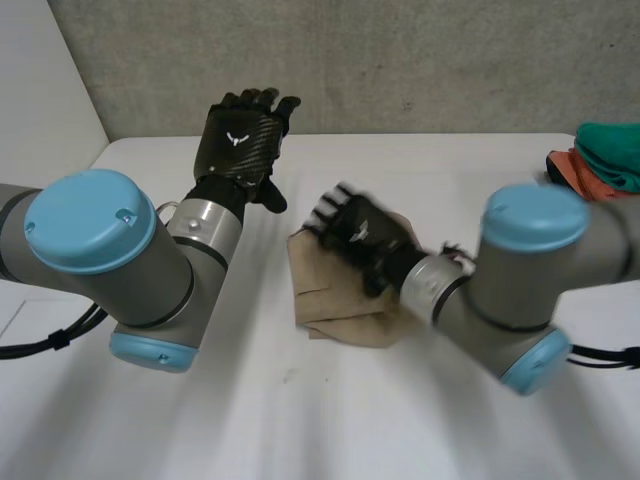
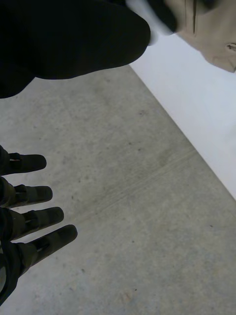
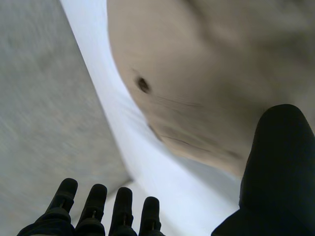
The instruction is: Fold the laundry.
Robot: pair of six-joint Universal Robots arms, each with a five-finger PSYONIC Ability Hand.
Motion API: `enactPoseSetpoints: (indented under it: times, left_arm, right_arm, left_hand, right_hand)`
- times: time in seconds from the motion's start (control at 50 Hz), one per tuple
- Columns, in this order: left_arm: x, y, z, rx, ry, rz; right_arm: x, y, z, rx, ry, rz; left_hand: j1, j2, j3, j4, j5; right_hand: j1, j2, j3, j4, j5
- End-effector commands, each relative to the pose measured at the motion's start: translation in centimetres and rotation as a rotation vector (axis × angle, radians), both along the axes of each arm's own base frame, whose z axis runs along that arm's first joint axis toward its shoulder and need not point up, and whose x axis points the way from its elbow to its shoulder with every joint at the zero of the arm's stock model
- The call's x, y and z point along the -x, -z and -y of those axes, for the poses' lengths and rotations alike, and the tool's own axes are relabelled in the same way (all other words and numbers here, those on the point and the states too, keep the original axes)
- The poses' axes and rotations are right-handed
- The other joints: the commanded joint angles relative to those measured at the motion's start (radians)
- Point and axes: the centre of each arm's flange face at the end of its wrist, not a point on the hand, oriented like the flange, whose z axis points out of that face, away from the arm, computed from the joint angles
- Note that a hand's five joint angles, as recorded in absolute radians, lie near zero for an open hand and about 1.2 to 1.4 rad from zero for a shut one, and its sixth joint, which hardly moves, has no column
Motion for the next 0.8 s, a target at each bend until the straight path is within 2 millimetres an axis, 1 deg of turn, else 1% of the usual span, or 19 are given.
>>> enactPoseSetpoints:
  times: [0.02,0.06,0.1,0.14,0.18,0.24,0.34,0.36,0.4,0.42,0.46,0.48,0.52,0.58,0.66,0.72,0.76,0.78,0.8]
  left_arm:
    - [1.4,-1.9,-0.8,0.042,0.041,-0.038]
    - [2.3,-2.1,-1.4,0.034,0.068,-0.040]
    - [2.8,-2.2,-1.7,0.019,0.084,-0.040]
    - [3.6,-1.1,-1.8,-0.030,0.103,-0.020]
    - [4.7,0.4,-1.8,-0.083,0.127,0.004]
    - [5.7,2.0,-1.8,-0.143,0.142,0.037]
    - [6.6,6.0,-1.3,-0.276,0.144,0.135]
    - [6.6,6.5,-1.3,-0.294,0.143,0.149]
    - [6.6,7.7,-1.1,-0.330,0.140,0.177]
    - [6.5,9.0,-1.1,-0.373,0.141,0.211]
    - [6.1,10.8,-1.1,-0.435,0.132,0.262]
    - [5.9,11.1,-1.0,-0.450,0.127,0.272]
    - [5.0,11.8,-0.5,-0.497,0.106,0.301]
    - [4.1,11.9,0.0,-0.533,0.079,0.320]
    - [3.3,11.3,0.2,-0.559,0.066,0.334]
    - [3.0,9.3,0.3,-0.541,0.066,0.318]
    - [3.0,7.0,0.0,-0.503,0.084,0.286]
    - [3.0,6.2,-0.1,-0.492,0.092,0.276]
    - [3.0,4.6,-0.5,-0.468,0.116,0.254]
  right_arm:
    - [3.9,-5.2,3.4,-0.357,0.208,0.442]
    - [5.3,-5.9,4.7,-0.433,0.262,0.517]
    - [6.1,-5.9,5.4,-0.462,0.297,0.519]
    - [6.7,-6.1,6.1,-0.480,0.330,0.497]
    - [6.8,-5.6,6.6,-0.502,0.350,0.468]
    - [6.6,-3.9,7.8,-0.550,0.378,0.395]
    - [6.2,-1.4,8.7,-0.644,0.404,0.301]
    - [6.0,-0.3,8.8,-0.686,0.413,0.270]
    - [5.9,0.9,8.9,-0.718,0.416,0.239]
    - [5.9,1.5,9.0,-0.733,0.418,0.218]
    - [5.9,2.9,9.0,-0.742,0.417,0.159]
    - [5.9,3.7,9.0,-0.731,0.412,0.109]
    - [6.0,4.4,9.0,-0.710,0.411,0.058]
    - [6.6,4.5,9.3,-0.622,0.448,-0.030]
    - [7.7,2.7,10.4,-0.471,0.541,-0.067]
    - [7.8,0.5,10.5,-0.352,0.531,-0.040]
    - [7.8,-0.7,10.2,-0.298,0.517,-0.031]
    - [7.5,-2.4,9.4,-0.231,0.496,-0.021]
    - [7.5,-2.8,9.2,-0.212,0.492,-0.017]
  left_hand:
    - [-0.011,-0.032,-0.037,-0.028,-0.045]
    - [-0.011,-0.032,-0.037,-0.028,-0.045]
    - [-0.011,-0.032,-0.037,-0.028,-0.045]
    - [-0.011,-0.032,-0.037,-0.028,-0.045]
    - [-0.011,-0.032,-0.037,-0.028,-0.045]
    - [-0.011,-0.032,-0.037,-0.028,-0.045]
    - [-0.011,-0.032,-0.037,-0.028,-0.045]
    - [-0.011,-0.032,-0.037,-0.028,-0.045]
    - [-0.011,-0.032,-0.037,-0.028,-0.045]
    - [-0.011,-0.032,-0.037,-0.028,-0.045]
    - [-0.011,-0.032,-0.037,-0.028,-0.045]
    - [-0.011,-0.032,-0.037,-0.028,-0.045]
    - [-0.011,-0.032,-0.037,-0.028,-0.045]
    - [0.001,-0.019,-0.024,-0.015,-0.033]
    - [0.007,-0.013,-0.018,-0.009,-0.027]
    - [0.007,-0.013,-0.018,-0.009,-0.027]
    - [-0.010,-0.031,-0.036,-0.027,-0.044]
    - [-0.011,-0.032,-0.037,-0.028,-0.045]
    - [-0.011,-0.032,-0.037,-0.028,-0.045]
  right_hand:
    - [-0.052,-0.043,-0.040,-0.039,-0.044]
    - [-0.052,-0.043,-0.040,-0.039,-0.044]
    - [-0.052,-0.043,-0.040,-0.039,-0.044]
    - [-0.052,-0.043,-0.040,-0.039,-0.044]
    - [-0.052,-0.043,-0.040,-0.039,-0.044]
    - [-0.052,-0.043,-0.040,-0.039,-0.044]
    - [-0.052,-0.043,-0.040,-0.039,-0.044]
    - [-0.052,-0.043,-0.040,-0.039,-0.044]
    - [-0.052,-0.043,-0.040,-0.039,-0.044]
    - [-0.052,-0.043,-0.040,-0.039,-0.044]
    - [-0.052,-0.043,-0.040,-0.039,-0.044]
    - [-0.052,-0.043,-0.040,-0.039,-0.044]
    - [-0.052,-0.043,-0.040,-0.039,-0.044]
    - [-0.052,-0.043,-0.040,-0.039,-0.044]
    - [-0.052,-0.043,-0.040,-0.039,-0.044]
    - [-0.052,-0.043,-0.040,-0.039,-0.044]
    - [-0.052,-0.043,-0.040,-0.039,-0.044]
    - [-0.052,-0.043,-0.040,-0.039,-0.044]
    - [-0.052,-0.043,-0.040,-0.039,-0.044]
